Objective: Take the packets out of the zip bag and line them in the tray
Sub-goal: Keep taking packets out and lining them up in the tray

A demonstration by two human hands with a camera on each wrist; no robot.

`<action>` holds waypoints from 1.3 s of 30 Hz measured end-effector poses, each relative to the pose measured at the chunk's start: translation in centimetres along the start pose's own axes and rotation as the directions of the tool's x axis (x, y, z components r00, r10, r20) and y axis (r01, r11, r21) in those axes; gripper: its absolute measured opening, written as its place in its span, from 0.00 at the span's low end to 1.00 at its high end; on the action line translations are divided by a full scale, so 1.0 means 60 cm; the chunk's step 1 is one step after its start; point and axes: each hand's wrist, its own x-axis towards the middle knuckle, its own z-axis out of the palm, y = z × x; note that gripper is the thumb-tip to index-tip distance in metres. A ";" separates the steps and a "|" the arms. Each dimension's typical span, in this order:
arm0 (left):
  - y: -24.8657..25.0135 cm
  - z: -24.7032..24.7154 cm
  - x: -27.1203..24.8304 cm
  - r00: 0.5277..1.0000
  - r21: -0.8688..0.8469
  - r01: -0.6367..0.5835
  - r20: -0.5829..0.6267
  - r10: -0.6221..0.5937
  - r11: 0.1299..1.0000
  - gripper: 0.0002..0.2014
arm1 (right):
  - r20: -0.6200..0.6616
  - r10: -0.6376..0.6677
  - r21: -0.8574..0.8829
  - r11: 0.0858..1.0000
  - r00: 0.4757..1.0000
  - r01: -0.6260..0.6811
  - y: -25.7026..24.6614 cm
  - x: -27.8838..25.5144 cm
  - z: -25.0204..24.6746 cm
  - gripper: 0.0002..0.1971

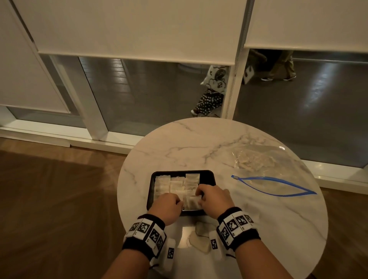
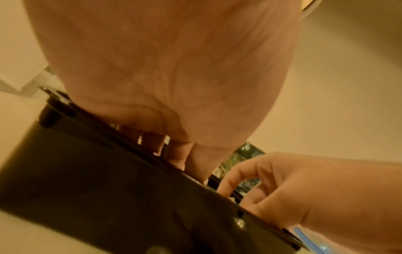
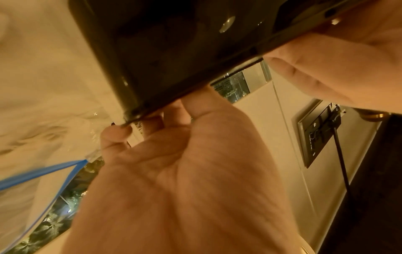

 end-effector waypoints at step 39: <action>-0.002 0.021 0.004 0.998 0.116 -0.048 -0.023 0.051 0.992 0.20 | 0.069 0.125 -0.064 0.991 0.990 -0.121 -0.023 0.019 0.019 0.13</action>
